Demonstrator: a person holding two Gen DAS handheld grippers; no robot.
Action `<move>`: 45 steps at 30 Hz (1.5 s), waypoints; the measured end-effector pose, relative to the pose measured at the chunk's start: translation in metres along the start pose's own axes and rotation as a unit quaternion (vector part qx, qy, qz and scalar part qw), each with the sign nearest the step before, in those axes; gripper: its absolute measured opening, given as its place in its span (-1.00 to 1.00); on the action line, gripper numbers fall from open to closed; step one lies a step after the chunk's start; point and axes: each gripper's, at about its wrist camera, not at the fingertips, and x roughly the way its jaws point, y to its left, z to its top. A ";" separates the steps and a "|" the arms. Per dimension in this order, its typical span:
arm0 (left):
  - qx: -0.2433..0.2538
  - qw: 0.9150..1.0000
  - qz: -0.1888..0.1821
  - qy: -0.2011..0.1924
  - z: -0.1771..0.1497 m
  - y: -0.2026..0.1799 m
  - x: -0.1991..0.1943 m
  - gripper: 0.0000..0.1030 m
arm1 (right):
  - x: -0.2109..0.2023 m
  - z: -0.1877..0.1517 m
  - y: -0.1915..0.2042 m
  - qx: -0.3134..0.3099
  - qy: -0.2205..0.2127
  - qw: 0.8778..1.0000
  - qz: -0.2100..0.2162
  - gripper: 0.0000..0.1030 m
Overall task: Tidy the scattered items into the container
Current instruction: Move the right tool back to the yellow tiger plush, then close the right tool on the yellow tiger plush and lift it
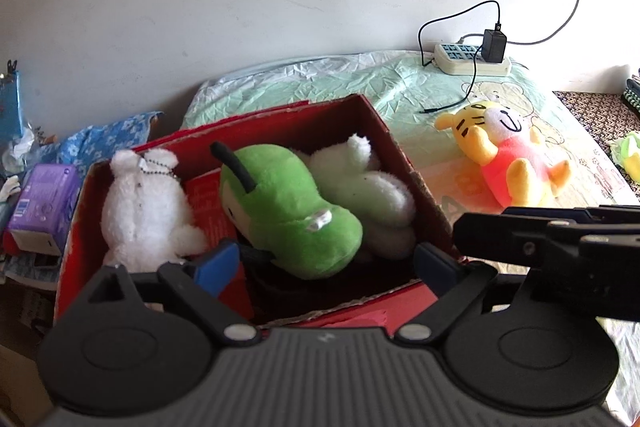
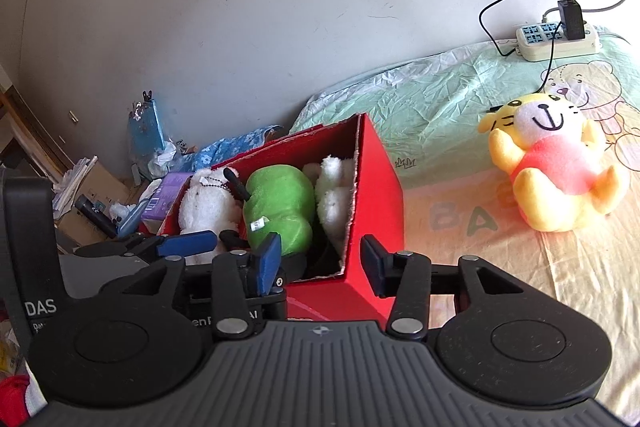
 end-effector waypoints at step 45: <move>-0.118 0.981 -0.131 0.079 0.051 -0.141 0.156 0.95 | 0.037 0.069 -0.236 0.185 0.049 0.979 -0.067 0.34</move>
